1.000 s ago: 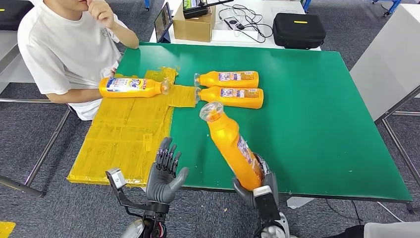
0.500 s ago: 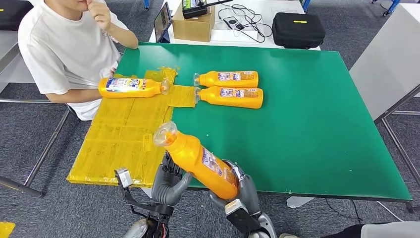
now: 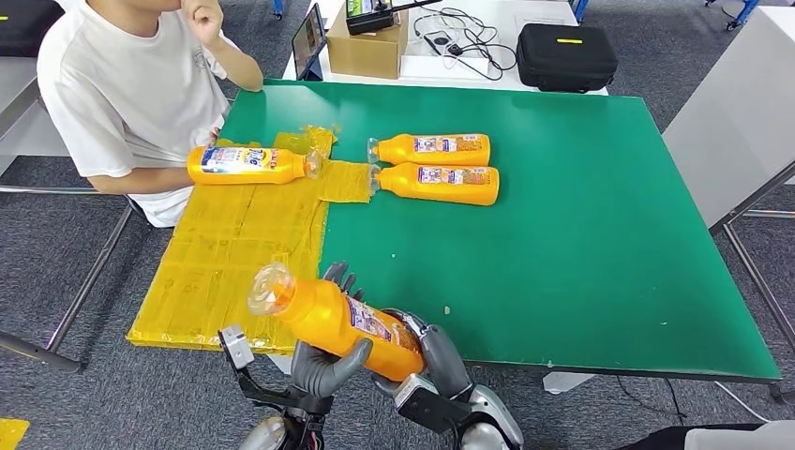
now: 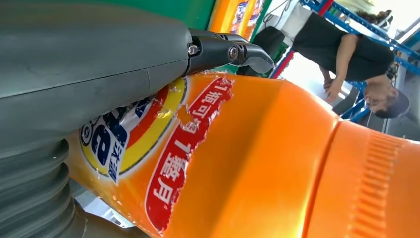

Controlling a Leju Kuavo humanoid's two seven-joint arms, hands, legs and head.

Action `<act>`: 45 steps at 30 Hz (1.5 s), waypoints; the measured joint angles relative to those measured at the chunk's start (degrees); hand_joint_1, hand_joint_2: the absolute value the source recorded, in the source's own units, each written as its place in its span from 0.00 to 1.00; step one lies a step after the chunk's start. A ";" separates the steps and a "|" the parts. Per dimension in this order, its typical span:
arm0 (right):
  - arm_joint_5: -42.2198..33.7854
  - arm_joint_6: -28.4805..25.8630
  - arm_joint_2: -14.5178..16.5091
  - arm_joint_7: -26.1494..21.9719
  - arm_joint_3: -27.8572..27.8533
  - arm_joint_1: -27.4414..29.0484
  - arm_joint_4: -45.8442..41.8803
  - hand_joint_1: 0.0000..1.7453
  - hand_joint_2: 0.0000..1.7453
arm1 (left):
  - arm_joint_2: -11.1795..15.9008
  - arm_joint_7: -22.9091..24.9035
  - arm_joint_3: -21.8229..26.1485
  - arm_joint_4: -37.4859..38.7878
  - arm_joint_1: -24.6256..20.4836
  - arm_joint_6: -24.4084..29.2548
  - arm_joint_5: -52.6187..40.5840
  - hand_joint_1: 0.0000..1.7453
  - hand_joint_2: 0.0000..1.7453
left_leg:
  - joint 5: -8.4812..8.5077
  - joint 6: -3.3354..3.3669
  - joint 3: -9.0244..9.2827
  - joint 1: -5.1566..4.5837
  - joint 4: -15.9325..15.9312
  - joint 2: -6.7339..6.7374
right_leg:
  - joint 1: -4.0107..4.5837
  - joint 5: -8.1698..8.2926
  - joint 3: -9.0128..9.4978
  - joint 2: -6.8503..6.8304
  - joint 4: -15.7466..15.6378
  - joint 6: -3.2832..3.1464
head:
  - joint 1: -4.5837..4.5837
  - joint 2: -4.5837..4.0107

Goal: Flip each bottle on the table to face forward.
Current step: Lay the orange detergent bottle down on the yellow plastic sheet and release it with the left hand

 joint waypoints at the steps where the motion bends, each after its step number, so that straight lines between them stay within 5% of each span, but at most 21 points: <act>1: 0.04 0.23 -0.01 0.02 0.03 -0.17 0.14 1.00 1.00 | 0.01 -0.21 0.01 0.21 -0.06 -0.35 -0.34 0.00 1.00 | 0.00 0.00 0.00 0.00 0.00 0.00 | 0.00 0.00 0.00 0.00 0.00 0.00 | 0.00 0.00; 6: 0.17 0.54 -0.01 0.02 0.05 -0.50 0.74 1.00 1.00 | 0.01 -0.67 0.01 1.12 -0.29 -1.00 -1.03 0.00 1.00 | 0.00 0.00 0.00 0.01 0.00 0.00 | 0.01 0.00 0.00 0.00 0.01 0.00 | 0.00 0.00; 7: 0.21 0.55 -0.01 0.02 0.05 -0.53 0.83 1.00 1.00 | 0.01 -0.68 0.01 1.29 -0.34 -1.00 -1.04 0.06 1.00 | 0.00 0.00 0.00 0.01 0.00 0.00 | 0.01 0.00 0.00 0.00 0.01 0.00 | 0.00 0.00; 11: 0.92 0.80 -0.21 -0.25 0.15 -0.70 1.01 0.99 1.00 | 0.01 -0.04 0.04 2.35 -0.80 -2.09 -0.60 0.98 1.00 | 0.00 0.00 0.00 0.00 0.00 -0.01 | 0.00 0.00 0.00 0.00 0.00 0.00 | 0.00 0.00; 12: 1.09 0.89 -0.36 -0.34 0.20 -0.76 1.01 0.85 1.00 | 0.01 0.21 0.07 2.78 -0.97 -2.79 -0.33 1.00 1.00 | 0.00 0.00 -0.01 0.00 0.00 -0.01 | 0.00 0.00 0.00 0.00 0.00 0.00 | 0.01 0.00; 13: 1.19 0.97 -0.54 -0.42 0.28 -0.81 1.01 0.60 1.00 | 0.01 0.36 0.10 3.29 -1.15 -3.57 -0.03 1.00 1.00 | 0.00 0.00 -0.01 0.00 0.00 -0.01 | 0.00 0.00 0.01 0.00 0.00 0.00 | 0.01 0.00; 15: 1.29 1.26 -0.86 -0.52 0.51 -0.92 1.01 0.12 0.50 | 0.01 0.48 0.27 4.31 -1.53 -5.12 0.63 1.00 1.00 | 0.00 0.00 -0.01 0.00 0.00 0.00 | 0.00 0.00 0.01 0.00 0.00 0.00 | 0.01 0.00; 16: 1.32 1.65 -0.96 -0.62 0.71 -1.00 1.01 0.00 0.25 | 0.00 0.55 0.38 4.78 -1.72 -5.97 0.99 1.00 1.00 | 0.00 0.00 -0.01 0.00 0.00 0.00 | 0.00 0.00 0.00 0.00 0.00 0.01 | 0.01 0.00; 17: 1.31 2.23 -0.98 -0.78 1.00 -1.06 1.01 0.00 0.00 | -0.02 0.63 0.46 5.19 -1.88 -6.91 1.31 1.00 1.00 | 0.00 0.00 -0.01 0.00 0.00 0.00 | 0.00 0.00 0.00 0.00 0.00 0.01 | 0.01 0.00; 24: 0.55 3.67 -0.59 -1.21 1.68 -1.35 1.01 0.00 0.00 | -0.09 0.72 0.74 6.49 -2.17 -11.45 3.04 1.00 1.00 | 0.00 0.00 -0.02 0.01 0.00 0.00 | 0.01 0.00 -0.01 0.00 0.01 0.00 | 0.00 0.00; 37: -0.83 3.24 -0.21 -1.35 1.12 -1.36 0.63 0.00 0.00 | -0.12 0.72 1.29 6.50 -2.12 -10.53 2.79 1.00 1.00 | 0.00 0.00 -0.02 0.00 0.00 -0.01 | 0.00 0.00 -0.02 -0.01 0.01 0.00 | 0.00 0.00; 41: -2.36 1.12 -0.16 -2.22 -0.35 0.17 -0.85 0.00 0.00 | -0.22 -0.28 2.17 5.92 -2.03 1.09 -5.18 1.00 1.00 | 0.00 0.00 -0.03 0.01 0.00 -0.03 | 0.01 0.00 -0.03 -0.02 0.01 0.00 | 0.02 0.00; 45: -5.47 -4.55 -0.14 -4.55 -3.39 3.35 -4.68 0.00 0.00 | -0.20 -4.56 4.63 5.79 -2.59 27.90 -25.39 1.00 1.00 | -0.01 -0.01 -0.05 0.01 0.00 0.00 | 0.01 0.01 -0.09 -0.02 0.01 0.00 | -0.01 0.00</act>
